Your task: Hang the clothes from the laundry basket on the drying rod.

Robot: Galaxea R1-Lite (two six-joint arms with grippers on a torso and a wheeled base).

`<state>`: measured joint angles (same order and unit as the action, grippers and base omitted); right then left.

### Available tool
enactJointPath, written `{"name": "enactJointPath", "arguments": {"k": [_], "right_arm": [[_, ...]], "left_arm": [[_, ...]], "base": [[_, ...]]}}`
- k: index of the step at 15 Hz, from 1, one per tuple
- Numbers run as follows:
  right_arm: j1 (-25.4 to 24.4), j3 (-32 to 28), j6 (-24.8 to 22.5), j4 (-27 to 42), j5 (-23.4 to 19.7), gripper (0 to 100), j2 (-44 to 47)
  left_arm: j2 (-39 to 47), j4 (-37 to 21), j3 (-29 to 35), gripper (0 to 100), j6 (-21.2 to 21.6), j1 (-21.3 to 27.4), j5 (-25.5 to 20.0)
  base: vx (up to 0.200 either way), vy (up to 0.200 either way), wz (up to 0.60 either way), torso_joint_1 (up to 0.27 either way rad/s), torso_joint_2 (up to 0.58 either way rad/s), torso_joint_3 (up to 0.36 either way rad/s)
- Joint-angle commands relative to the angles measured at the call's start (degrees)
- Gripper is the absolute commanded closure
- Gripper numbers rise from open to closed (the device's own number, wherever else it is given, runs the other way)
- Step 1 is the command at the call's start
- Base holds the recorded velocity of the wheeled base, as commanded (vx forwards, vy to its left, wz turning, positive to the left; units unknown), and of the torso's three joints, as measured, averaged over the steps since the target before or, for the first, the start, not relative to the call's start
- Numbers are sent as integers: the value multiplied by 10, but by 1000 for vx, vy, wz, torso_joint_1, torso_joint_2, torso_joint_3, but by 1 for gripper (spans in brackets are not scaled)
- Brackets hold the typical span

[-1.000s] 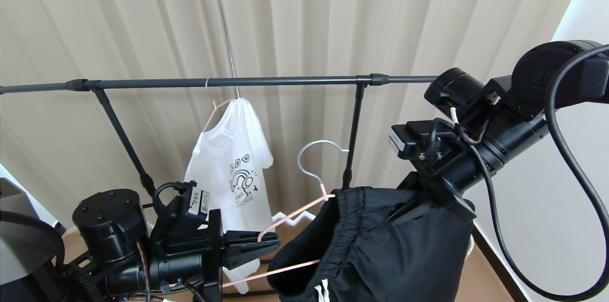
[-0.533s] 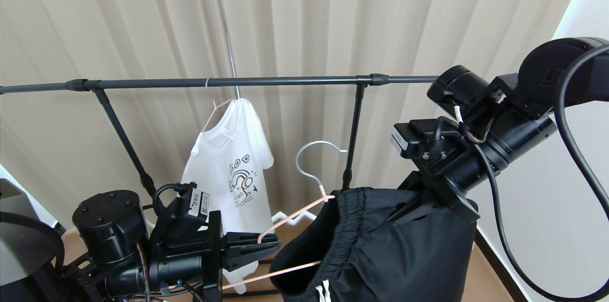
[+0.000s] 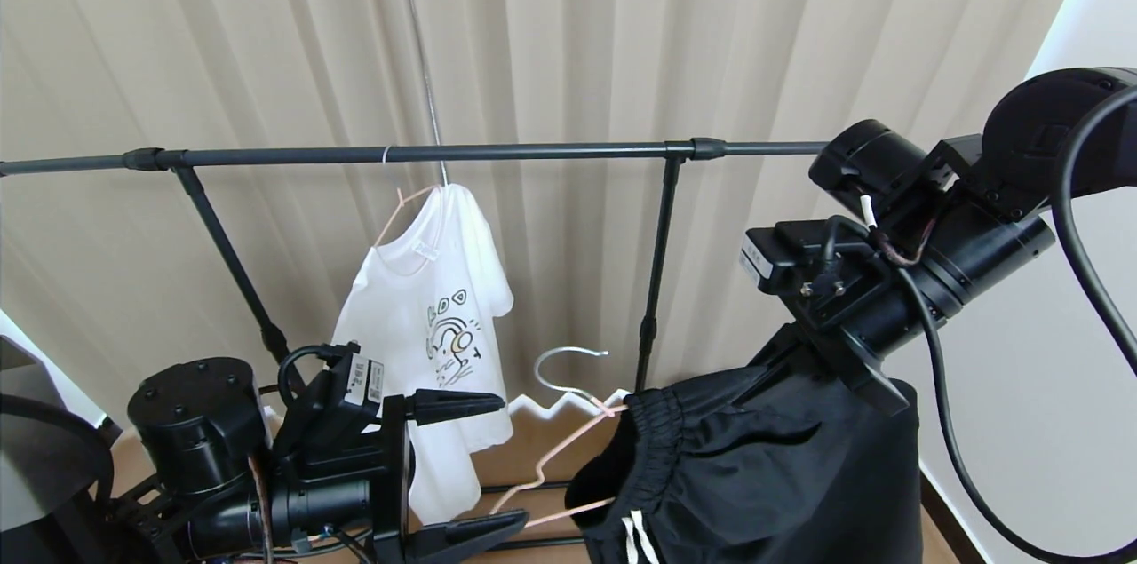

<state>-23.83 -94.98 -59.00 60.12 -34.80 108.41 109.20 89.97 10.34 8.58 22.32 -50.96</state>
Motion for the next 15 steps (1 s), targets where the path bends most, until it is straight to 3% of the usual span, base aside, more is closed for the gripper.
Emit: {"name": "enactJointPath", "arguments": {"k": [1, 6, 10, 11, 12, 13, 15], "right_arm": [[0, 6, -1, -2, -1, 100, -6], [3, 7, -1, -6, 0, 100, -13], [12, 4, 12, -34, 4, 100, -35], [17, 5, 25, -65, 11, 100, -47], [17, 5, 35, -77, 20, 100, -53], [17, 8, 53, -100, 39, 100, -58], [16, 23, 80, -140, 59, 100, -71]], "left_arm": [[-6, 0, -9, 0, -1, -10, 0], [-26, 0, -31, 0, -10, -21, 1], [-36, 0, -49, 0, -36, -74, 9], [-41, 0, -46, 0, -84, -87, 51], [-40, 0, -46, 0, -104, -87, 84], [-36, 0, -46, 0, -122, -86, 125], [-24, 0, -51, 0, -124, -86, 146]], "base": [[0, 0, 0, 0, 0, 0], [0, 0, 0, 0, 0, 0], [0, 0, 0, 0, 0, 0], [0, 0, 0, 0, 0, 0], [0, 0, 0, 0, 0, 0], [0, 0, 0, 0, 0, 0], [0, 0, 0, 0, 0, 0]]}}
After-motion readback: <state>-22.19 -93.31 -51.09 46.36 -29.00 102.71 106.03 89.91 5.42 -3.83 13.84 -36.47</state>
